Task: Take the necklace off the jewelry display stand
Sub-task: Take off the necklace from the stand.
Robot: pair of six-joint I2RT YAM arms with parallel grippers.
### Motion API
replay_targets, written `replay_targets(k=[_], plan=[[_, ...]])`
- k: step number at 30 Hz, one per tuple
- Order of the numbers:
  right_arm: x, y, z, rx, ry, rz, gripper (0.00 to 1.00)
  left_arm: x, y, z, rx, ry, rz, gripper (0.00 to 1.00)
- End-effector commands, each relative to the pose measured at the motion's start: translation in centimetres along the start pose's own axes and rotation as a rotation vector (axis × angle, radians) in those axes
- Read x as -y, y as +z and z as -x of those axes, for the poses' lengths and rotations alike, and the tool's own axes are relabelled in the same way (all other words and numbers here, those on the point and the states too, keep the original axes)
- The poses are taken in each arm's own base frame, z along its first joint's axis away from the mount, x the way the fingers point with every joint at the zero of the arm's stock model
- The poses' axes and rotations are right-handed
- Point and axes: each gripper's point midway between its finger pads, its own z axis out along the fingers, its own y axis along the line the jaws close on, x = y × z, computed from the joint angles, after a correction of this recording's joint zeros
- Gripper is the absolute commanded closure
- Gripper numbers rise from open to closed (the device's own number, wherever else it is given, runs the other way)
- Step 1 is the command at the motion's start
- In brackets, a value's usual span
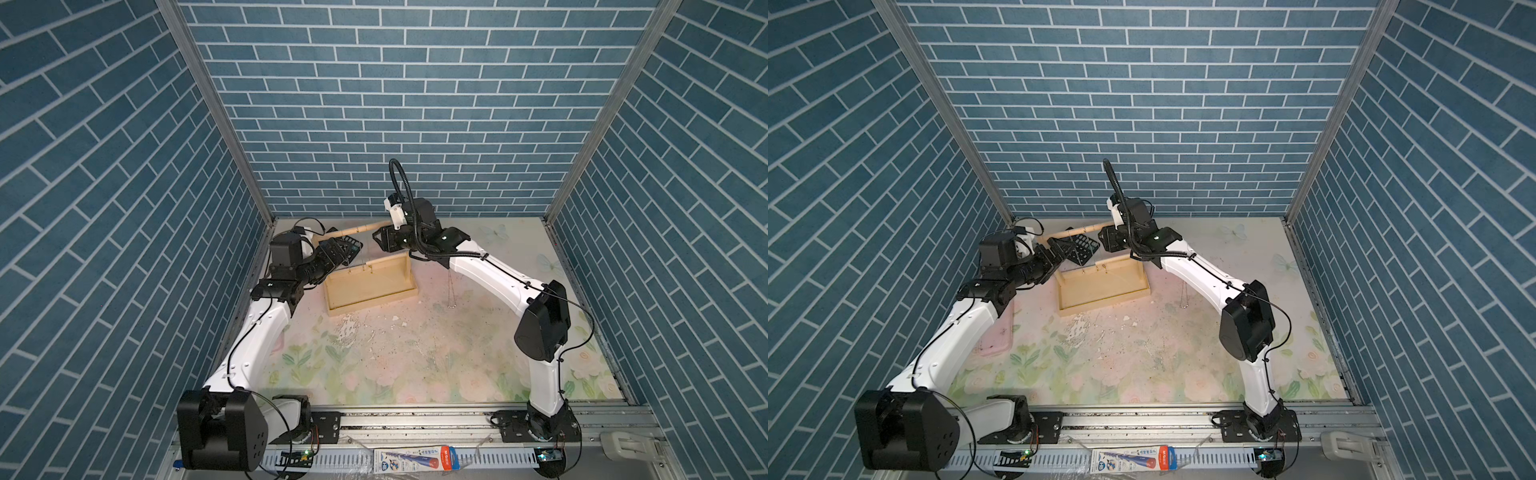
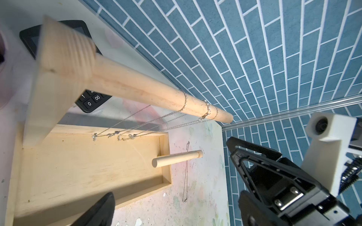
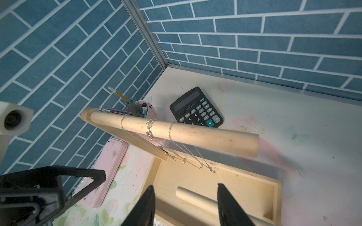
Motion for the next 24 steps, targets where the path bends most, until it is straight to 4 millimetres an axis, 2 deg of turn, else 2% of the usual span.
replay_targets(k=[1,7,13,20,24], plan=[[-0.6,0.9,1.2,0.069,-0.022,0.007,0.53,0.8,0.2,0.4,0.012,0.006,-0.066,0.01],[-0.9,2.5,0.9,0.095,-0.028,0.007,0.58,0.8,0.4,0.3,0.002,-0.002,-0.106,0.00],[-0.5,3.4,0.9,0.106,-0.025,-0.009,0.65,-1.5,0.7,0.1,0.022,-0.103,-0.110,0.01],[-0.7,4.3,0.3,0.092,-0.020,0.010,0.68,-1.4,1.1,0.0,-0.003,-0.128,-0.132,0.01],[-0.7,4.8,0.2,0.090,-0.016,0.014,0.73,-1.4,1.2,0.0,-0.003,-0.133,-0.136,0.01]])
